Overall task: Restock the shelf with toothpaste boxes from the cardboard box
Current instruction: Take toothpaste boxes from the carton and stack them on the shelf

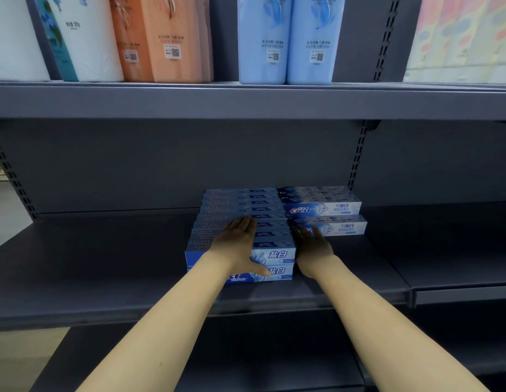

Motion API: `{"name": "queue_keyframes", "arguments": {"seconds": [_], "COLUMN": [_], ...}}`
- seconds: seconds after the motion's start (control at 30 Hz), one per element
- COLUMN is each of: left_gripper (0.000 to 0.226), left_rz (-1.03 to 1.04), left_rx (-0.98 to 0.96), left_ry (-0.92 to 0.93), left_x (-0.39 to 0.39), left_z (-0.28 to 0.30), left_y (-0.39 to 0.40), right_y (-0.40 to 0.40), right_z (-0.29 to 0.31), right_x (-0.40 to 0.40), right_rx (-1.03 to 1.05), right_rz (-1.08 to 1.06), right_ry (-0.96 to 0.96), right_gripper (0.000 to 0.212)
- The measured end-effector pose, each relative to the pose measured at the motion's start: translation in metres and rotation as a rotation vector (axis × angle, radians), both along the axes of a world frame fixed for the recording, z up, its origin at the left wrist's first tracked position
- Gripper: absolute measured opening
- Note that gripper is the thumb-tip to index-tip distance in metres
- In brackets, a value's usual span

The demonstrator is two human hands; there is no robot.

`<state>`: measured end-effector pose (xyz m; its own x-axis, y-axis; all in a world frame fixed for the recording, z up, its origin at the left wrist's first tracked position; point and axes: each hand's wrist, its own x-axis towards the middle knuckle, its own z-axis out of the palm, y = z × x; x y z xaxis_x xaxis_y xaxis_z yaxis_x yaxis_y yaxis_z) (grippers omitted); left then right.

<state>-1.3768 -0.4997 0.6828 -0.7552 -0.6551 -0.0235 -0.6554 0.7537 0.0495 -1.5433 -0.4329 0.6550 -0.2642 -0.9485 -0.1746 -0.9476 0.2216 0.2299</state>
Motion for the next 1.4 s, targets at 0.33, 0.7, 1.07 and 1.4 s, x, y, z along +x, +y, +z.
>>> {"name": "queue_keyframes", "arguments": {"seconds": [0.33, 0.7, 1.07, 1.4], "left_gripper": [0.121, 0.131, 0.126, 0.094], "left_rz": [0.015, 0.034, 0.05, 0.282], "left_rx": [0.001, 0.036, 0.039, 0.003], "left_ry": [-0.012, -0.088, -0.129, 0.011], "left_x": [0.001, 0.001, 0.001, 0.037], "left_z": [0.001, 0.016, 0.016, 0.049], "left_y": [0.002, 0.004, 0.004, -0.025], "right_y": [0.001, -0.008, -0.015, -0.029], "right_z": [0.004, 0.021, 0.023, 0.071], "right_x": [0.002, -0.024, -0.012, -0.008], "right_rx": [0.032, -0.095, -0.078, -0.375], "right_rz": [0.03, 0.0, 0.017, -0.061], "right_ry": [0.036, 0.105, 0.12, -0.053], "right_gripper": [0.062, 0.062, 0.066, 0.055]}}
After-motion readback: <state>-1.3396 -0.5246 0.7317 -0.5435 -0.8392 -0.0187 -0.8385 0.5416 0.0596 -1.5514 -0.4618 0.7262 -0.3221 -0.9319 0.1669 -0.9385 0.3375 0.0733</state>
